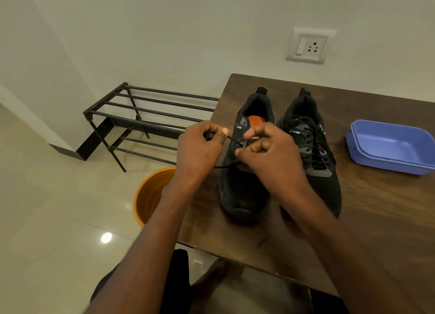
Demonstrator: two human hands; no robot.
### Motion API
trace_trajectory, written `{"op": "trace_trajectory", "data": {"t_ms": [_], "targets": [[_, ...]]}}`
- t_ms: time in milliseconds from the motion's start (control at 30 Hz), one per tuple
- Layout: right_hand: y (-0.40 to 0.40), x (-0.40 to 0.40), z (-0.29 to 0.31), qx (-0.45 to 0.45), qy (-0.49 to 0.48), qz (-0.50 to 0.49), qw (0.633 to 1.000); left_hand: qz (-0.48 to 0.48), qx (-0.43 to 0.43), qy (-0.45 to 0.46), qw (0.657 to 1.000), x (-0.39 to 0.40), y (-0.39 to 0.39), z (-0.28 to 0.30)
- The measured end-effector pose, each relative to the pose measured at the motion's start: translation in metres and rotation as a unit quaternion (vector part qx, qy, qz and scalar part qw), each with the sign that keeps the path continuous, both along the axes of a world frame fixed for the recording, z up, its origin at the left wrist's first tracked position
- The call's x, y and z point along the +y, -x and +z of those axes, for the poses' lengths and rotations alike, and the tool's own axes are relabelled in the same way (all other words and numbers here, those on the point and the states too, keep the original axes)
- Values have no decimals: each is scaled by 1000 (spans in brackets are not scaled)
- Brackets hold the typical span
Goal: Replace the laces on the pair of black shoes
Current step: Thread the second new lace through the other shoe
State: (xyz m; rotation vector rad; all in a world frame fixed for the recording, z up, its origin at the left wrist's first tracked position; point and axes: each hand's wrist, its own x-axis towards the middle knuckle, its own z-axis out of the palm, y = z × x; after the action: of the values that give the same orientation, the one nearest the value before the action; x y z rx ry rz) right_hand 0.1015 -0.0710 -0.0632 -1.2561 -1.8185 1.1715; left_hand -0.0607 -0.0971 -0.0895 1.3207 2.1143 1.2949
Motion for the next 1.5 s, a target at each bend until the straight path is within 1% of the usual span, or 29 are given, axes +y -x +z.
{"op": "trace_trajectory", "data": {"t_ms": [67,133,200,233,267,300,333,367,400,433,467,500,533,567,600,667,733,800,833,900,1000,1033,1100,1167,1233,1333,1367,1433,1500], "targets": [[-12,4,12,145,141,-4,979,-9,6,6,1000,-2,-1,1],[-29,7,22,273,229,10,934,-9,31,27,999,-5,-3,3],[-47,11,32,397,264,16,879,-7,70,59,996,-7,-8,8],[-55,14,35,439,258,12,861,-6,97,73,993,-8,-9,10],[-62,17,39,456,236,1,858,-6,132,90,987,-7,-10,12],[-68,21,39,445,199,-16,873,-6,165,113,980,-8,-12,15],[-72,23,40,411,151,-37,898,-4,194,132,972,-8,-12,16],[-77,25,40,358,100,-52,927,-6,211,128,969,-8,-14,18],[-78,25,40,295,58,-56,952,-18,207,97,973,-9,-16,20],[-78,24,39,233,25,-50,971,-49,173,40,983,-10,-20,24],[-75,21,39,177,1,-27,984,-94,105,-29,990,-11,-23,27],[-70,17,39,130,-15,7,991,-146,23,-80,986,-11,-27,30],[-65,13,39,93,-27,41,994,-191,-44,-102,975,-11,-30,33],[-59,9,39,70,-39,71,994,-225,-84,-104,965,-12,-33,37],[-55,6,38,62,-51,87,993,-248,-95,-98,959,-13,-34,37],[-52,6,37,76,-57,77,993,-246,-83,-79,963,-13,-33,36],[-57,14,35,80,-58,7,995,-183,-67,-57,979,-13,-23,31],[-67,24,31,59,-67,-77,993,-123,-34,-32,991,-13,-9,26],[-73,27,29,55,-62,-96,992,-106,-15,-27,994,-13,-5,25],[-77,29,28,47,-31,-54,997,-112,-4,-50,992,-14,-5,25],[-67,19,32,45,-12,62,997,-222,-48,-76,971,-12,-24,33],[-62,16,34,56,-21,83,995,-255,-58,-68,963,-11,-29,33],[-57,13,35,95,-22,96,991,-282,-62,-55,956,-11,-36,31],[-57,14,35,137,12,86,987,-288,-55,-40,955,-12,-34,28],[-60,17,36,146,34,55,987,-271,-52,-15,961,-12,-31,28],[-67,24,31,147,23,-45,988,-198,-57,-31,978,-15,-20,29],[-69,27,29,149,19,-83,985,-176,-37,-37,983,-15,-13,27],[-73,32,26,150,23,-127,980,-149,50,-21,987,-16,-6,22],[-72,31,26,145,25,-98,984,-134,138,7,981,-15,-7,16]]}}
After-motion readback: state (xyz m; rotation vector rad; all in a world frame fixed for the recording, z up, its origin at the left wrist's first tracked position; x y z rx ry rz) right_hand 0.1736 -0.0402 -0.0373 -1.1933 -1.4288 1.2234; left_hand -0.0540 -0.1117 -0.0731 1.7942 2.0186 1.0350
